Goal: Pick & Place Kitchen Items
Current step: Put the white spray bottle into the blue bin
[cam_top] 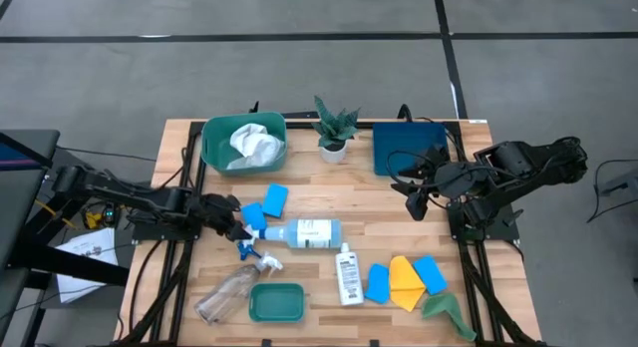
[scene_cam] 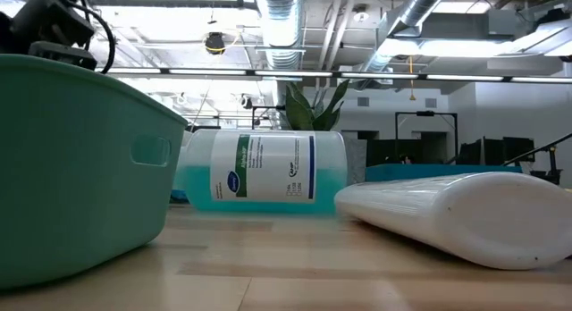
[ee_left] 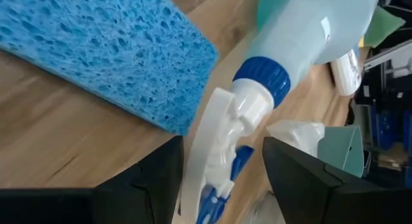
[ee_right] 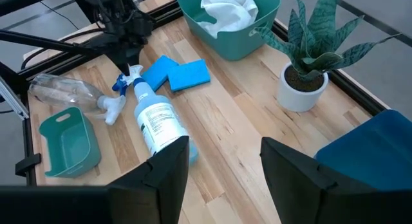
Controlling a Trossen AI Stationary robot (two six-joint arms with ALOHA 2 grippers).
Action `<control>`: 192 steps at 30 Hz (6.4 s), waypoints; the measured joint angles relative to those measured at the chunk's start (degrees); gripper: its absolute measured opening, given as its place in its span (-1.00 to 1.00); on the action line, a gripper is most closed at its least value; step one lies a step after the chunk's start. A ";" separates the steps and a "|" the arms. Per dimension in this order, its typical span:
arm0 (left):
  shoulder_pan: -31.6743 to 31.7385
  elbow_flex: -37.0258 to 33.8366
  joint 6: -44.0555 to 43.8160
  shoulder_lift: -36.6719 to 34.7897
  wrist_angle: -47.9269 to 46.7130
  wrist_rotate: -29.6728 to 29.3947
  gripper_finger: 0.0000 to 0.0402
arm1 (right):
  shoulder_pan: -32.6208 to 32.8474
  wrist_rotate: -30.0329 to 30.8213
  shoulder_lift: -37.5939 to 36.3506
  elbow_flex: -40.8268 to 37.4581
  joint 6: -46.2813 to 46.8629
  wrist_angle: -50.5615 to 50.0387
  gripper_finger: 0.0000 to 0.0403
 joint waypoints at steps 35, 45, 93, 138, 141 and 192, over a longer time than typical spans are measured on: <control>0.02 5.20 2.33 0.94 12.49 1.64 -0.88 | -0.78 -0.20 -0.01 0.00 -0.82 -0.08 -0.08; 0.00 16.84 8.75 3.25 -3.04 2.20 -0.88 | -0.78 -0.20 -0.02 0.00 -1.51 0.09 -0.08; 4.83 80.38 49.01 41.40 -69.20 6.24 -0.89 | -0.69 1.36 -0.02 0.00 -4.08 1.86 -0.08; 3.50 96.52 43.90 51.38 -77.38 10.39 -0.89 | -0.92 4.74 0.00 0.00 -9.45 1.77 -0.08; 3.17 96.52 43.58 51.38 -77.38 10.29 -0.89 | -1.43 4.72 0.00 0.00 -9.63 1.76 -0.08; 4.09 98.82 47.36 47.20 -77.45 -1.47 -0.89 | -15.42 -39.05 22.89 2.92 -34.77 48.74 0.31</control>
